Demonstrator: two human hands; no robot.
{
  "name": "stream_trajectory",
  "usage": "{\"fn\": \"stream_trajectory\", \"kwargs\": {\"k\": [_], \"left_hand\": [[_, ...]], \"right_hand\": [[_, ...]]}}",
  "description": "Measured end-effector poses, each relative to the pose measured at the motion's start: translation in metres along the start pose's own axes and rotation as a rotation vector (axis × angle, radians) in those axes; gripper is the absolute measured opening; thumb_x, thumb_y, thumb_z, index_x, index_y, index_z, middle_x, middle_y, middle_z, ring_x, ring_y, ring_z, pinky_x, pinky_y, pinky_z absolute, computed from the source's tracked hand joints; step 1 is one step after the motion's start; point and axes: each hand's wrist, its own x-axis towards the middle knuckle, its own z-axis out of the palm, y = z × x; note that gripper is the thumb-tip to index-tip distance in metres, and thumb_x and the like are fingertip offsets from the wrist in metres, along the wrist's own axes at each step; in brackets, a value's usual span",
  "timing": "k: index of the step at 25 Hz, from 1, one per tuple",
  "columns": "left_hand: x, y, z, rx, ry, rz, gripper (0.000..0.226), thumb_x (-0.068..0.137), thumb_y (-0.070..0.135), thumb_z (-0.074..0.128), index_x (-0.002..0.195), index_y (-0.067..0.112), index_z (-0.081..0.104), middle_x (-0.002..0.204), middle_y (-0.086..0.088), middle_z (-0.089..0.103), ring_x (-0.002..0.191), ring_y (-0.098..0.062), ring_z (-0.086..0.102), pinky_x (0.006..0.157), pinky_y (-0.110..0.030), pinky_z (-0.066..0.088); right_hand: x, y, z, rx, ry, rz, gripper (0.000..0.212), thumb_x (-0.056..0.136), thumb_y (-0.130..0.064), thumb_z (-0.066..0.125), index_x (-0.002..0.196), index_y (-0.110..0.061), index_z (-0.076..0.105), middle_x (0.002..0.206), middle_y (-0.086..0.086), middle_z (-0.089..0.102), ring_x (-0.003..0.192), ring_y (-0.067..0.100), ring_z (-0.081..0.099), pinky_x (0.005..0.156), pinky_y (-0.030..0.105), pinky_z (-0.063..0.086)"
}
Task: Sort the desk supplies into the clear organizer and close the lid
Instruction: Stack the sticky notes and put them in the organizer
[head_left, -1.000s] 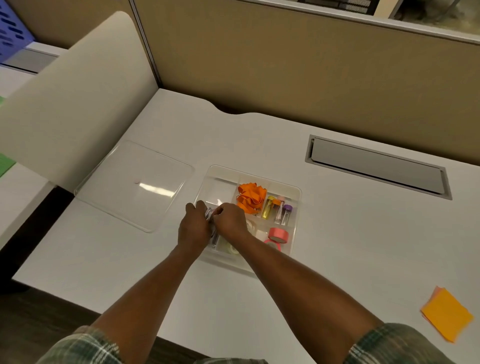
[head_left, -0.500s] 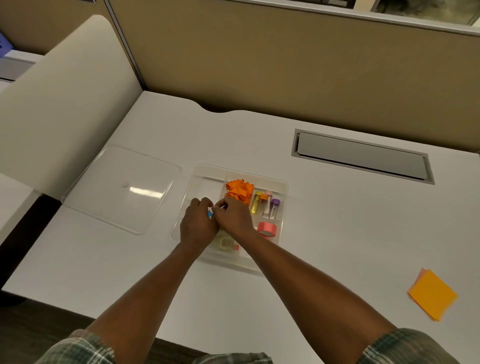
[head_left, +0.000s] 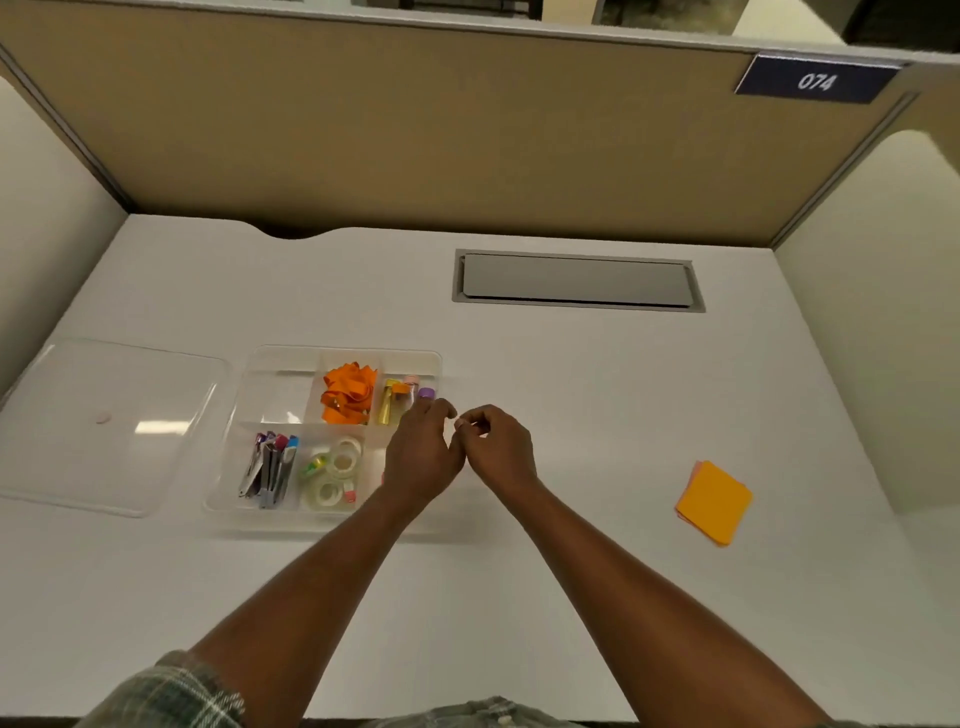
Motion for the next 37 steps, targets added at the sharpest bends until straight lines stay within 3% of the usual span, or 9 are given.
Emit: {"fn": "stream_trajectory", "kwargs": {"k": [8, 13, 18, 21, 23, 28, 30, 33, 37], "left_hand": [[-0.015, 0.089, 0.079, 0.023, -0.171, 0.057, 0.029, 0.085, 0.030, 0.066, 0.111, 0.018, 0.060, 0.103, -0.003, 0.056, 0.095, -0.021, 0.057, 0.070, -0.030, 0.044], [-0.021, 0.121, 0.112, 0.055, -0.264, 0.038, 0.029, 0.086, 0.035, 0.063, 0.111, 0.022, 0.058, 0.106, 0.000, 0.054, 0.100, -0.019, 0.056, 0.073, -0.032, 0.047], [-0.027, 0.138, 0.134, 0.066, -0.332, 0.013, 0.030, 0.086, 0.036, 0.062, 0.112, 0.022, 0.058, 0.109, -0.001, 0.054, 0.105, -0.019, 0.056, 0.079, -0.037, 0.050], [-0.033, 0.145, 0.143, 0.083, -0.359, 0.011, 0.030, 0.087, 0.036, 0.061, 0.113, 0.022, 0.057, 0.110, -0.001, 0.054, 0.105, -0.019, 0.056, 0.079, -0.036, 0.050], [-0.035, 0.149, 0.147, 0.092, -0.378, 0.006, 0.030, 0.087, 0.037, 0.061, 0.113, 0.023, 0.057, 0.111, 0.000, 0.053, 0.106, -0.019, 0.055, 0.080, -0.036, 0.049], [-0.042, 0.157, 0.154, 0.118, -0.413, 0.015, 0.032, 0.088, 0.038, 0.061, 0.115, 0.023, 0.056, 0.113, -0.001, 0.053, 0.108, -0.020, 0.055, 0.081, -0.036, 0.048], [-0.044, 0.158, 0.154, 0.126, -0.414, 0.018, 0.032, 0.088, 0.038, 0.061, 0.116, 0.022, 0.056, 0.113, -0.002, 0.053, 0.109, -0.020, 0.055, 0.081, -0.035, 0.048], [-0.045, 0.161, 0.152, 0.112, -0.401, 0.025, 0.032, 0.088, 0.038, 0.062, 0.115, 0.022, 0.057, 0.112, -0.002, 0.054, 0.105, -0.019, 0.056, 0.079, -0.034, 0.047], [-0.037, 0.171, 0.148, -0.023, -0.371, -0.038, 0.032, 0.087, 0.038, 0.066, 0.112, 0.020, 0.061, 0.106, -0.002, 0.059, 0.084, -0.012, 0.054, 0.073, -0.027, 0.040]], "right_hand": [[-0.004, 0.098, -0.111, -0.040, 0.137, 0.135, 0.018, 0.091, -0.033, 0.060, 0.099, -0.020, 0.069, 0.101, -0.005, 0.072, 0.097, 0.013, 0.065, 0.086, 0.030, 0.051], [-0.010, 0.153, -0.163, -0.240, 0.261, 0.153, 0.023, 0.091, -0.036, 0.063, 0.108, -0.020, 0.066, 0.110, 0.004, 0.064, 0.101, 0.021, 0.062, 0.077, 0.028, 0.045], [-0.013, 0.197, -0.207, -0.532, 0.311, 0.259, 0.058, 0.088, -0.041, 0.064, 0.139, -0.020, 0.045, 0.146, 0.011, 0.037, 0.131, 0.032, 0.039, 0.101, 0.046, 0.040], [-0.012, 0.220, -0.225, -0.502, 0.224, 0.442, 0.081, 0.085, -0.051, 0.065, 0.149, -0.019, 0.028, 0.155, 0.015, 0.022, 0.138, 0.038, 0.029, 0.104, 0.050, 0.038], [-0.012, 0.230, -0.230, -0.530, 0.156, 0.488, 0.084, 0.086, -0.050, 0.065, 0.151, -0.017, 0.024, 0.154, 0.015, 0.024, 0.134, 0.038, 0.033, 0.100, 0.047, 0.042], [-0.009, 0.232, -0.234, -0.728, 0.138, 0.386, 0.076, 0.082, -0.051, 0.071, 0.140, -0.014, 0.037, 0.132, 0.012, 0.041, 0.119, 0.031, 0.045, 0.085, 0.039, 0.049], [-0.008, 0.231, -0.233, -0.702, 0.149, 0.342, 0.060, 0.085, -0.043, 0.071, 0.131, -0.014, 0.046, 0.126, 0.012, 0.046, 0.115, 0.031, 0.049, 0.085, 0.040, 0.049], [-0.008, 0.230, -0.229, -0.482, 0.181, 0.260, 0.035, 0.091, -0.026, 0.067, 0.122, -0.016, 0.056, 0.118, 0.011, 0.056, 0.109, 0.030, 0.058, 0.085, 0.038, 0.049], [-0.006, 0.213, -0.229, -0.110, 0.182, 0.202, 0.015, 0.087, -0.029, 0.072, 0.098, -0.020, 0.068, 0.092, -0.002, 0.067, 0.089, 0.016, 0.064, 0.075, 0.027, 0.045]]}}
